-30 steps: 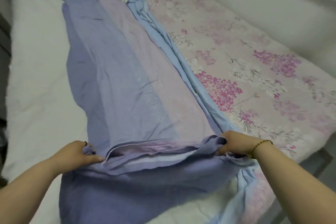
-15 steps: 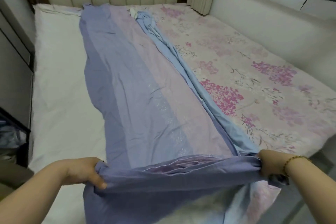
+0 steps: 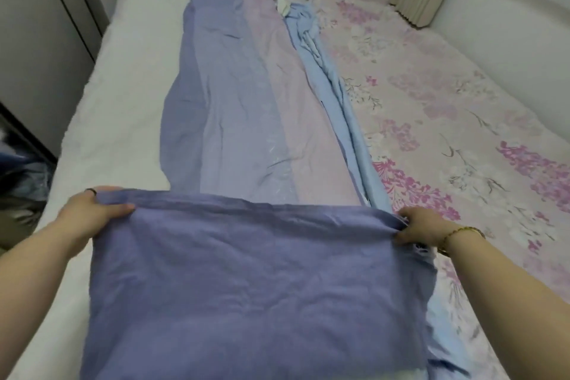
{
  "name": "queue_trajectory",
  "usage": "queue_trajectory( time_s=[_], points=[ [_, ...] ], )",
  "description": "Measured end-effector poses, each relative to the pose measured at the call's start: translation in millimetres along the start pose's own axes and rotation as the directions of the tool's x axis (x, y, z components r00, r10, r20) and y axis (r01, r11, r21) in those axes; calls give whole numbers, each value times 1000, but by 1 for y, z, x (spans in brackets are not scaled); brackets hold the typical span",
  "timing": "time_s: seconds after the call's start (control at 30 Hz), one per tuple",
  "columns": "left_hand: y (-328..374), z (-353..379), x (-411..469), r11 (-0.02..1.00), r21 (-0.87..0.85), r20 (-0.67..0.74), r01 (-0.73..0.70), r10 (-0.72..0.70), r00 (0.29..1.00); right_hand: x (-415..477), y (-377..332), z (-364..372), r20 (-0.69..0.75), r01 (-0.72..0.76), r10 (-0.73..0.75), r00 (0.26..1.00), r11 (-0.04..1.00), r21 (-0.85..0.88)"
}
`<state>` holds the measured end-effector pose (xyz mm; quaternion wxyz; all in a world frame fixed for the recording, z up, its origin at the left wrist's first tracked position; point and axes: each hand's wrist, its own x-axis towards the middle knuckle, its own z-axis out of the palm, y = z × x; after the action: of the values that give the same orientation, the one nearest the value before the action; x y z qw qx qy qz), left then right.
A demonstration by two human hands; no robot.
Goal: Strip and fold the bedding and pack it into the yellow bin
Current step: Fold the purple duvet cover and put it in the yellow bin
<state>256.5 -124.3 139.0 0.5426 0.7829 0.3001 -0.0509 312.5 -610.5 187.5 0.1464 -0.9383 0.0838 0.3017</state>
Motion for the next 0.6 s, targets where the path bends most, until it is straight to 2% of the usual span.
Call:
queue_trajectory(
  time_s=[0.07,0.1,0.17,0.3,0.4,0.5,0.6],
  points=[
    [5,11,12,991,-129,-249,23,-55,967,35,-10,-8,-210,79,-21,977,959,274],
    [1,18,10,989,-133,-325,57,-98,941,47,-13,-6,-304,136,-6,953,902,410],
    [-24,35,1,985,-79,-376,154,-173,910,63,-11,13,-333,161,38,942,820,549],
    [-103,72,-44,905,48,-324,422,-385,864,68,33,102,-125,-36,117,985,853,520],
    [-136,97,-80,849,61,-248,525,-497,832,40,68,166,-83,-186,241,967,890,417],
    [-150,105,-99,850,-3,-256,526,-510,821,12,87,206,-182,-270,409,894,816,512],
    [-157,96,-113,821,-58,-305,568,-556,773,-10,95,226,-297,-259,589,752,678,688]
  ],
)
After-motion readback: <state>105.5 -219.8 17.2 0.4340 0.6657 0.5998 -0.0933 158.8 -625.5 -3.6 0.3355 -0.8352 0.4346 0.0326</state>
